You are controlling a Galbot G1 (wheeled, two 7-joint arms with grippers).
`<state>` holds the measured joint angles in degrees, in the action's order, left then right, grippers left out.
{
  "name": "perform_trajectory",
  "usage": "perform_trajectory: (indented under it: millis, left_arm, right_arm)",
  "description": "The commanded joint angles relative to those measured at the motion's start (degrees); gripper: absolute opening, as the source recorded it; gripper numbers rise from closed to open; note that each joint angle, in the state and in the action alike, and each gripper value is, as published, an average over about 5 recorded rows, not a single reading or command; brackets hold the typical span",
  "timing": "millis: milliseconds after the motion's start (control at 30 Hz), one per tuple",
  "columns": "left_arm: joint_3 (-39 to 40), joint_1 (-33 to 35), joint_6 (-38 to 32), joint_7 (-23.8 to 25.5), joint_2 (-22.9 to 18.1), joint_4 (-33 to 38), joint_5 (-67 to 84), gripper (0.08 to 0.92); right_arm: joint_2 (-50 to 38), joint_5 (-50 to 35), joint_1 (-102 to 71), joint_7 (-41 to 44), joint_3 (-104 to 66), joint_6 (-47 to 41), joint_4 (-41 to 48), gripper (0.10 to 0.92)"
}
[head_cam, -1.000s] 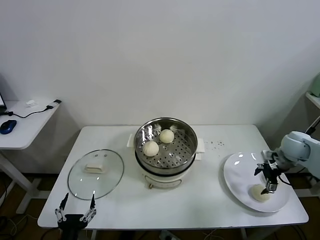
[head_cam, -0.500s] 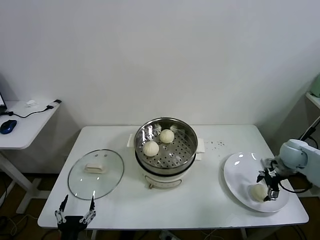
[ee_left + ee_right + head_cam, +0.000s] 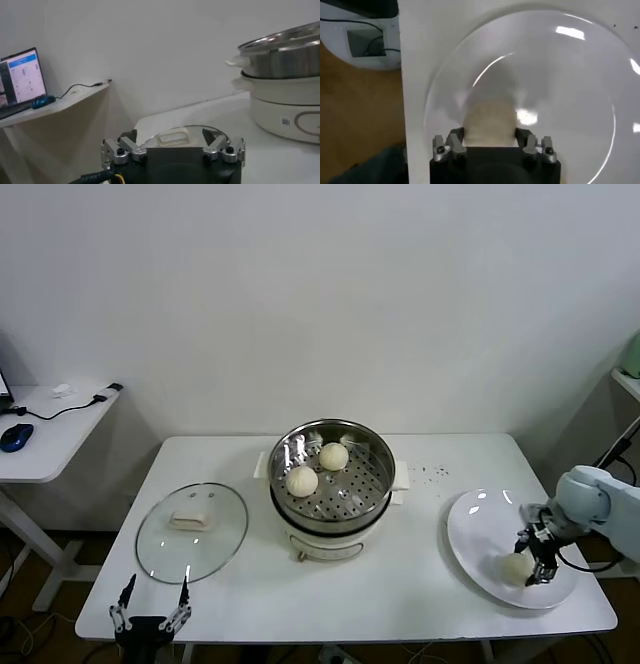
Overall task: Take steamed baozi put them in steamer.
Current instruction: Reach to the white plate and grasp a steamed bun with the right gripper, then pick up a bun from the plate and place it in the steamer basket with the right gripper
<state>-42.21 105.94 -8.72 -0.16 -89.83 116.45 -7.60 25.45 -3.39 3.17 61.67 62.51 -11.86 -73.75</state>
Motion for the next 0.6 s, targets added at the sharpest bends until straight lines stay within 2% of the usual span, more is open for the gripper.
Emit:
perform_trajectory:
  millis: [33, 400, 600]
  left_arm:
    - [-0.04, 0.15, -0.06, -0.02, 0.07, 0.08, 0.11, 0.823]
    - [0.06, 0.38, -0.35, 0.0, 0.17, 0.0, 0.19, 0.823]
    - [0.08, 0.42, -0.3, 0.03, 0.27, 0.15, 0.12, 0.823]
  right_arm:
    - [-0.04, 0.21, 0.05, 0.3, 0.12, 0.06, -0.03, 0.646]
    - [-0.7, -1.14, 3.69, 1.39, -0.08, 2.2, -0.67, 0.604]
    - [3.18, 0.22, 19.97, 9.04, 6.95, 15.81, -0.77, 0.596]
